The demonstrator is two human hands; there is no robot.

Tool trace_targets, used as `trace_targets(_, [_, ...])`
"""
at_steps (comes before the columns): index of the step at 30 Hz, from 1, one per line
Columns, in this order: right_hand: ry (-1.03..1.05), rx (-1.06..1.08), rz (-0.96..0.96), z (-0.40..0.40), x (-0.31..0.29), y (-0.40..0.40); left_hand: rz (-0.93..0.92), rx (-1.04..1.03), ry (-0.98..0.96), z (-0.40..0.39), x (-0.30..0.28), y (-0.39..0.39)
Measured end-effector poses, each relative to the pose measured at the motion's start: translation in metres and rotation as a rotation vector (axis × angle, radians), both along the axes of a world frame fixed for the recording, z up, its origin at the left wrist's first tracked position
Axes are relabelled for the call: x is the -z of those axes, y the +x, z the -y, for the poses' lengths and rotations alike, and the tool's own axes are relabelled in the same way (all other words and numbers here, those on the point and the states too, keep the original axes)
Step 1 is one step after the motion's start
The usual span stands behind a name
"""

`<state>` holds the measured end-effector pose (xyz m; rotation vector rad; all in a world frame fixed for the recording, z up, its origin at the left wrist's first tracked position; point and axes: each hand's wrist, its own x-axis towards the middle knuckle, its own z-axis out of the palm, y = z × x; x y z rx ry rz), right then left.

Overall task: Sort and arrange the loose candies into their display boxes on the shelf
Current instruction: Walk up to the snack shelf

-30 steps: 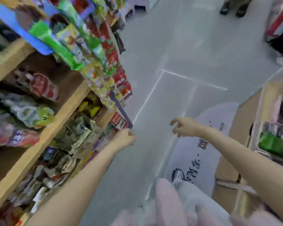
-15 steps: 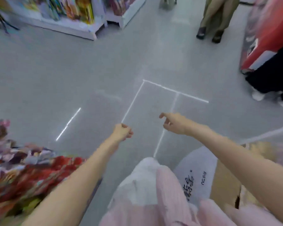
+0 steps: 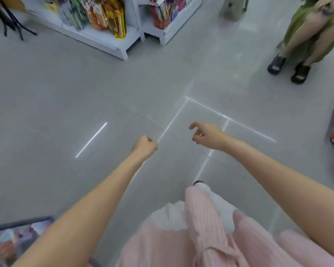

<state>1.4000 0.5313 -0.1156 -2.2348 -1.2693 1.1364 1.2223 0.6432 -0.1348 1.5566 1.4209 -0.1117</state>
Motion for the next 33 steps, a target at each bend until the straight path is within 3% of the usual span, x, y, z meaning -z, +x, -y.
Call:
trace_targets(4, [0.009, -0.013, 0.034, -0.102, -0.017, 0.11, -0.053, 0.09, 0.135, -0.09, -0.015, 0.09])
trace_targets(8, [0.052, -0.092, 0.157, -0.199, -0.011, 0.217, -0.219, 0.365, 0.298, -0.198, -0.001, 0.191])
trace_targets(11, [-0.005, -0.145, 0.255, -0.265, 0.007, 0.314, -0.237, 0.469, 0.402, -0.285, 0.009, 0.285])
trace_targets(17, [-0.063, 0.011, 0.274, -0.378, -0.011, 0.491, -0.231, 0.649, 0.411, -0.429, -0.017, 0.487])
trace_targets(24, [-0.078, 0.071, 0.232, -0.51, 0.005, 0.697, -0.204, 0.71, 0.352, -0.564, -0.004, 0.716])
trace_targets(33, [-0.117, 0.018, 0.242, -0.677, -0.015, 0.968, -0.13, 0.567, 0.317, -0.734, -0.008, 0.959])
